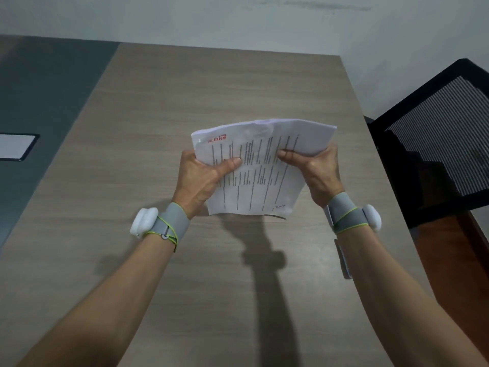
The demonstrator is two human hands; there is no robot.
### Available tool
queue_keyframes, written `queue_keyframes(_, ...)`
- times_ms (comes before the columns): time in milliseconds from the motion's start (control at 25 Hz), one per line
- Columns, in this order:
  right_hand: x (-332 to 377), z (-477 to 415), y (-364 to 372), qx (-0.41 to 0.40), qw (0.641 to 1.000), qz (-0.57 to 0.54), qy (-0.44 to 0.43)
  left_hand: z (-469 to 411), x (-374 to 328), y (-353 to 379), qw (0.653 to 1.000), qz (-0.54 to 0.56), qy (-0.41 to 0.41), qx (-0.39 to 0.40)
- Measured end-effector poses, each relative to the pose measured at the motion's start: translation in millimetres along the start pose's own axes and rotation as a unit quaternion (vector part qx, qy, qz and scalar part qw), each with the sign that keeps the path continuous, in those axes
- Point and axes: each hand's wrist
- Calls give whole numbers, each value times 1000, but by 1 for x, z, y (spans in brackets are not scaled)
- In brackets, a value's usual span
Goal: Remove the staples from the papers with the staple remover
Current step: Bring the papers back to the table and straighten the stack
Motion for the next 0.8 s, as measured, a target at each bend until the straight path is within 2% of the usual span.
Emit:
queue_keyframes(120,-2,1,-3,1,1000,-9,-24,-1,0,-4,999,1,15,29)
queue_keyframes(280,-15,13,1,29,1000,3,6,5,10,-7,999,-31,-21,22)
queue_keyframes(440,-13,3,-4,14,1000,-1,-22,0,5,-11,998,-10,9,57)
queue_keyframes(600,-23,15,1,17,1000,6,9,10,16,-11,999,-29,-24,26)
queue_keyframes(800,-26,9,-3,3,1000,0,-2,5,15,-13,999,-17,-7,45)
Point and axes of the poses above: each hand's wrist, its own z-axis away from the middle knuckle, its own y-axis out of the palm, x = y × z, and after that the axes turned 15 degrees about z, right-handed
